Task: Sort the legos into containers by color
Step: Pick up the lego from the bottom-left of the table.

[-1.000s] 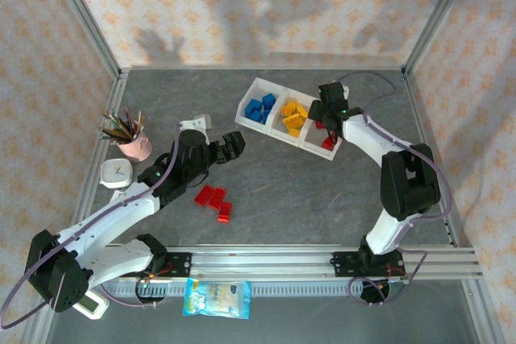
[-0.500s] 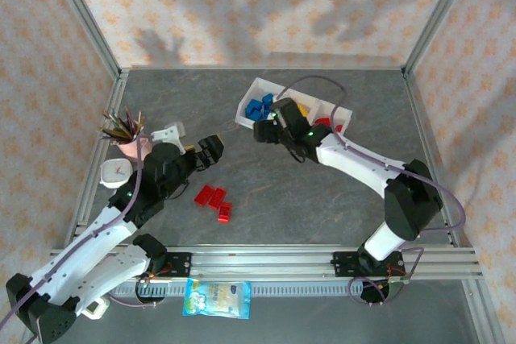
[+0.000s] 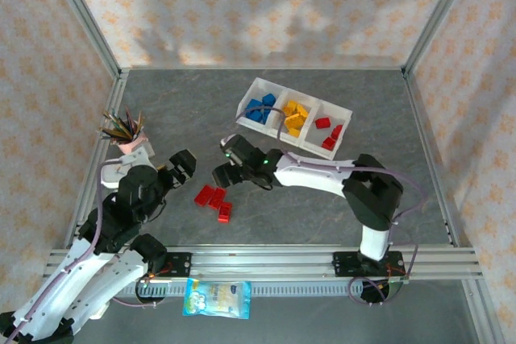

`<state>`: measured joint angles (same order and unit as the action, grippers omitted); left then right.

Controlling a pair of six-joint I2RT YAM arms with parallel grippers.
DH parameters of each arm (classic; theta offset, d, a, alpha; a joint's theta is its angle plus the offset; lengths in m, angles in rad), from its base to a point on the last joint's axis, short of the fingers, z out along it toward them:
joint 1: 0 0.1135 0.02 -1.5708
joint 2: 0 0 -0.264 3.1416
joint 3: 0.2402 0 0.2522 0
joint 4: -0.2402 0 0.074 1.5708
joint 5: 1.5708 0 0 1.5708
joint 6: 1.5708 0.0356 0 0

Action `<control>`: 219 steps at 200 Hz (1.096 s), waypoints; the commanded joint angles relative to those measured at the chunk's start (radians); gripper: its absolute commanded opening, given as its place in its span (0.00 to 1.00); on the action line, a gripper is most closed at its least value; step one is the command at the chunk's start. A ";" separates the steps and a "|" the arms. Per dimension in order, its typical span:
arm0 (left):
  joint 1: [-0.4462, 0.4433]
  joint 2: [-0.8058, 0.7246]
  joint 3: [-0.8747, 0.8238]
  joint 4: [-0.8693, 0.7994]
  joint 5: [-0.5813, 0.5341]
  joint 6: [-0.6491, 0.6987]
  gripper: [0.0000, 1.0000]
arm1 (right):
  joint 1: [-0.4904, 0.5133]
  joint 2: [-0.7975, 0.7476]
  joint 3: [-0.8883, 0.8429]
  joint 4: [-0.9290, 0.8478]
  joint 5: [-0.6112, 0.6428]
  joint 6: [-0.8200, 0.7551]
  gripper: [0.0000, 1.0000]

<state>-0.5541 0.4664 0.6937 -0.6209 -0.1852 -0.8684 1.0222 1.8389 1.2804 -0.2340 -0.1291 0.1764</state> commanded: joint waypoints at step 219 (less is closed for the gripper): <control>0.009 -0.101 0.015 -0.226 -0.112 -0.123 0.99 | 0.158 0.453 0.476 -0.244 0.061 -0.289 0.80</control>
<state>-0.5533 0.3786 0.6937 -0.8204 -0.2707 -0.9798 1.1774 2.2604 1.7161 -0.4305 -0.1116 -0.1001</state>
